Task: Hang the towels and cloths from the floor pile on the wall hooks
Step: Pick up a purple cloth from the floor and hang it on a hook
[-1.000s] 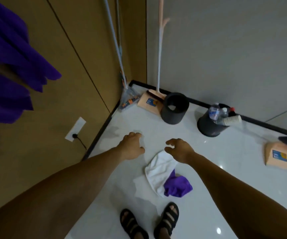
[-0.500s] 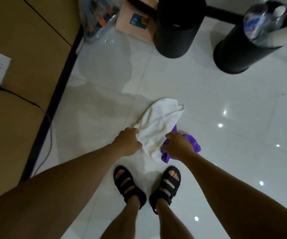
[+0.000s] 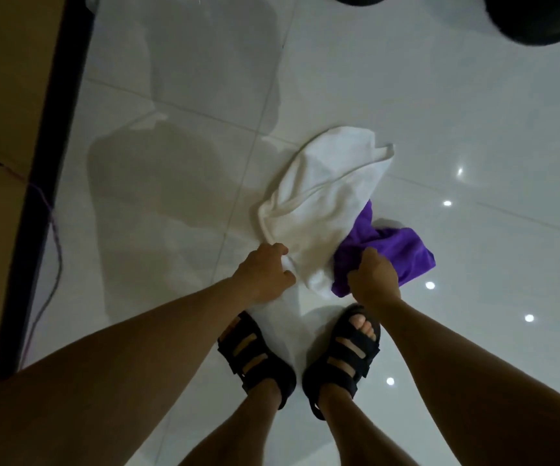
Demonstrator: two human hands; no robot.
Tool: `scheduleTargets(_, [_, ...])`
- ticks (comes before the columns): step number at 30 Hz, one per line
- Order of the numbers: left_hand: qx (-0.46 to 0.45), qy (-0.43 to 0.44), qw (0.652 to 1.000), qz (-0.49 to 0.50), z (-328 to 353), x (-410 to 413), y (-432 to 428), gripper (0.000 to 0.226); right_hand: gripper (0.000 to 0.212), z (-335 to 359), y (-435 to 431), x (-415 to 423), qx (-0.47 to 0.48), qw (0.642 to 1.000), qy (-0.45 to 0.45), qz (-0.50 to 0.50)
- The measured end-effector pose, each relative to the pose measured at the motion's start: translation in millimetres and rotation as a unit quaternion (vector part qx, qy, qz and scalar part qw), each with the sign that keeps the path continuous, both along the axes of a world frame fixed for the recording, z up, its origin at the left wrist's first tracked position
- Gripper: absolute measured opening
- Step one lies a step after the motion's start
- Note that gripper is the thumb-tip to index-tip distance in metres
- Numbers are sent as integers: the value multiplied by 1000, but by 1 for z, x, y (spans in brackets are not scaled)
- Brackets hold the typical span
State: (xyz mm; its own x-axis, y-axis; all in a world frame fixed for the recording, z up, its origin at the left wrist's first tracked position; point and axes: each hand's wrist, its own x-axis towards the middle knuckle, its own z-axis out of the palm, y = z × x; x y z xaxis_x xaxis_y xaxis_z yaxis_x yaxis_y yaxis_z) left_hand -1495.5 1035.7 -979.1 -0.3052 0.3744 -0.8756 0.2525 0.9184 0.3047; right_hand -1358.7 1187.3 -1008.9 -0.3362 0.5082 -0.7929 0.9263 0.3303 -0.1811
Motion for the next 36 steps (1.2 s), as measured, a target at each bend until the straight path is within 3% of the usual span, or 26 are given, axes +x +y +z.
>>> scheduleTargets(2, [4, -3, 1000, 6, 28, -5, 3, 64, 20, 32, 11, -13, 9, 998, 37, -42])
scheduleTargets(6, [61, 8, 997, 39, 119, -27, 26, 71, 27, 139, 41, -48, 36, 981, 127, -142])
scheduleTargets(11, [229, 16, 967, 113, 276, -75, 62, 85, 19, 309, 59, -101, -44, 919, 314, -234])
scheduleTargets(14, [289, 79, 950, 88, 373, -105, 73, 86, 19, 414, 60, -134, -94, 899, 382, -191])
scheduleTargets(17, [316, 179, 932, 11, 465, -133, 73, 35, 22, 509, 59, -162, -118, 897, 414, -104])
scheduleTargets(19, [321, 214, 922, 11, 516, -149, 68, 15, 21, 562, 61, -178, -93, 903, 418, -28])
scheduleTargets(24, [399, 218, 881, 128, 621, -186, 56, 18, 30, 659, 91, -216, 7, 893, 441, 89])
scheduleTargets(27, [395, 216, 878, 159, 667, -196, 55, 10, 18, 699, 113, -237, 52, 872, 469, 127])
scheduleTargets(29, [406, 222, 858, 221, 692, -195, 57, 16, 10, 719, 125, -250, 60, 851, 503, 136])
scheduleTargets(31, [409, 226, 825, 317, 714, -193, 59, 26, 10, 737, 141, -258, 53, 834, 537, 118])
scheduleTargets(34, [376, 286, 783, 404, 747, -190, 60, 23, 11, 772, 157, -260, -26, 815, 575, 72])
scheduleTargets(36, [368, 319, 743, 459, 767, -186, 65, 22, 12, 798, 160, -258, -72, 797, 593, 91])
